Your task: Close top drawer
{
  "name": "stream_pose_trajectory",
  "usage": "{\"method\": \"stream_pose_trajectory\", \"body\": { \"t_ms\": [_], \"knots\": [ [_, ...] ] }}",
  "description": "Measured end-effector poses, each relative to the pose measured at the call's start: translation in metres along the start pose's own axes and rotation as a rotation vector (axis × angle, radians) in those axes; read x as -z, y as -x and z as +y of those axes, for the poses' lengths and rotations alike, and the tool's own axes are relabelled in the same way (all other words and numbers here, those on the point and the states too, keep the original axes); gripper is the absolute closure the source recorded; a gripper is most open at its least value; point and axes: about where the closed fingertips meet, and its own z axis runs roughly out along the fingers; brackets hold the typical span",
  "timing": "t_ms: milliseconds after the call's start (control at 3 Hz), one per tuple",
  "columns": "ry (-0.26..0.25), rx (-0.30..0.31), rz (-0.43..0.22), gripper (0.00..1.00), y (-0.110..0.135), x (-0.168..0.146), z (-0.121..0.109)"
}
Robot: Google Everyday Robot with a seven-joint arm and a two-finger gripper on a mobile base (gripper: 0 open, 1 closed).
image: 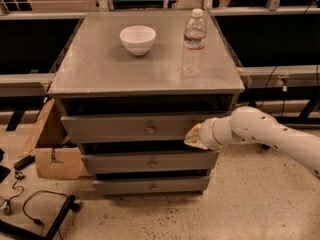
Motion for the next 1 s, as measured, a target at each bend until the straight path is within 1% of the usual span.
{"method": "stream_pose_trajectory", "body": {
  "t_ms": [333, 667, 1000],
  "knots": [
    [0.026, 0.014, 0.063, 1.00, 0.000, 0.045, 0.038],
    [0.097, 0.062, 0.159, 1.00, 0.009, 0.103, 0.077],
    [0.155, 0.104, 0.302, 1.00, 0.024, 0.169, 0.094]
  ]
}}
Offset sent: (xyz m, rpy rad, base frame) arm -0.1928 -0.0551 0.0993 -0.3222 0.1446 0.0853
